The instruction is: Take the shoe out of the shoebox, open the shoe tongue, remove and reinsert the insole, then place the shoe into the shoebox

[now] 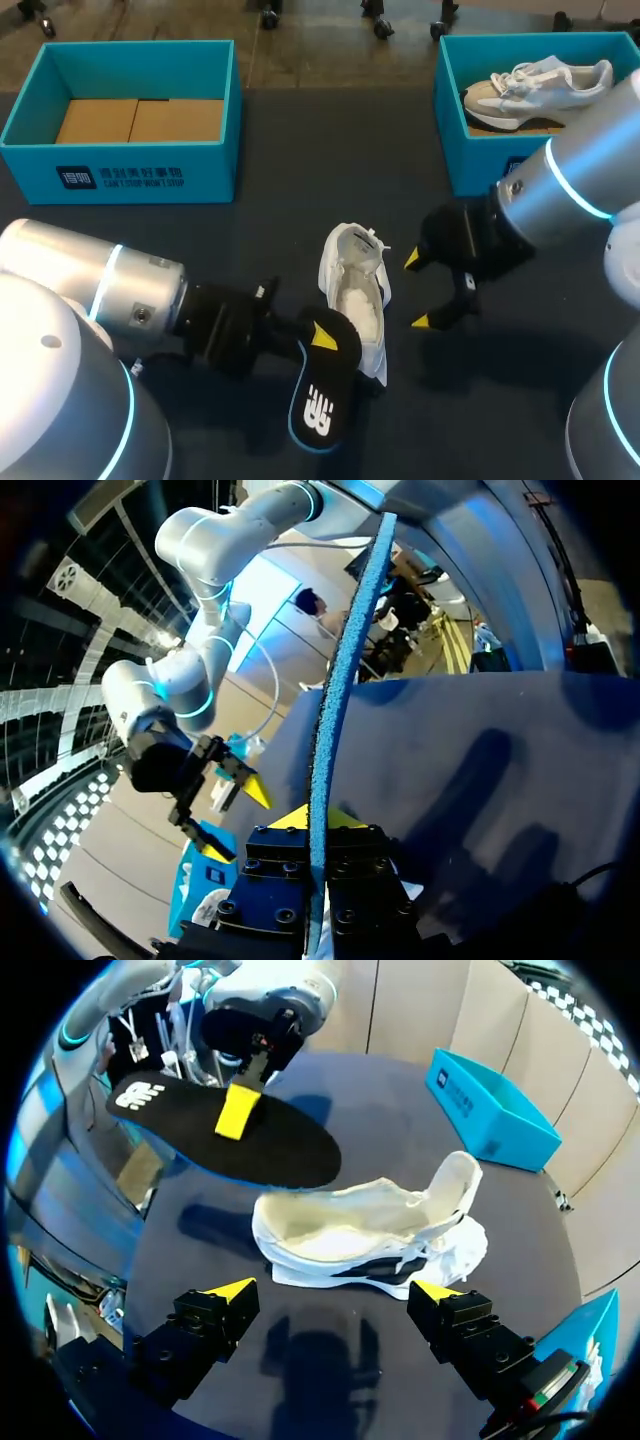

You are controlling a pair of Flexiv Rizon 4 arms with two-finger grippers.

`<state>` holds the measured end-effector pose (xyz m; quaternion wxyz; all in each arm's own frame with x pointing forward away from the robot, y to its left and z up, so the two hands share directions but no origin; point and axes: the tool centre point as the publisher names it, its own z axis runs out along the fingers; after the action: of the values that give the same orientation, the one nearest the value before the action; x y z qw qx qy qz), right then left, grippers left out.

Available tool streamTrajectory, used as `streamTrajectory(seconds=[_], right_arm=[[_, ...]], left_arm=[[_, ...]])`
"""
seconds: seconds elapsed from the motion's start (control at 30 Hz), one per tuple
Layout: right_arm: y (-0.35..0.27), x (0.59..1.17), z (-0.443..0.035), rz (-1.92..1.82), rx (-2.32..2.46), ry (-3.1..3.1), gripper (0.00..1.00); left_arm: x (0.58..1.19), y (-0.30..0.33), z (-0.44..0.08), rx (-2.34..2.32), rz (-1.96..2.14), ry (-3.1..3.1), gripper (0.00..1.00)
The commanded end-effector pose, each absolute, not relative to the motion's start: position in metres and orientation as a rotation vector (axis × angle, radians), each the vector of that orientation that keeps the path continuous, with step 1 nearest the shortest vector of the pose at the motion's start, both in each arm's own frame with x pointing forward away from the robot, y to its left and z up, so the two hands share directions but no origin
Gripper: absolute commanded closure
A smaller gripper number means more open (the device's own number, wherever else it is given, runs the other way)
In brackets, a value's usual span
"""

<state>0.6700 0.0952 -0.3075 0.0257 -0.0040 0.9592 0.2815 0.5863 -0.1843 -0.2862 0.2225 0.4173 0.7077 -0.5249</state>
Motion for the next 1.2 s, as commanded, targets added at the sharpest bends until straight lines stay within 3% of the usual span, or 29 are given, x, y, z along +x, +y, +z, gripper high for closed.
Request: streamTrajectory(seconds=[0.03, 1.2], right_arm=[[0.103, 0.670, -0.322, 0.872, -0.009, 2.981, 0.00], [0.122, 0.664, -0.355, 0.842, -0.007, 3.047, 0.00]], left_arm=[[0.588, -0.181, -0.283, 1.156, -1.478, 1.951, 1.00], [0.602, -0.196, -0.287, 1.032, -1.666, 1.919, 1.00]])
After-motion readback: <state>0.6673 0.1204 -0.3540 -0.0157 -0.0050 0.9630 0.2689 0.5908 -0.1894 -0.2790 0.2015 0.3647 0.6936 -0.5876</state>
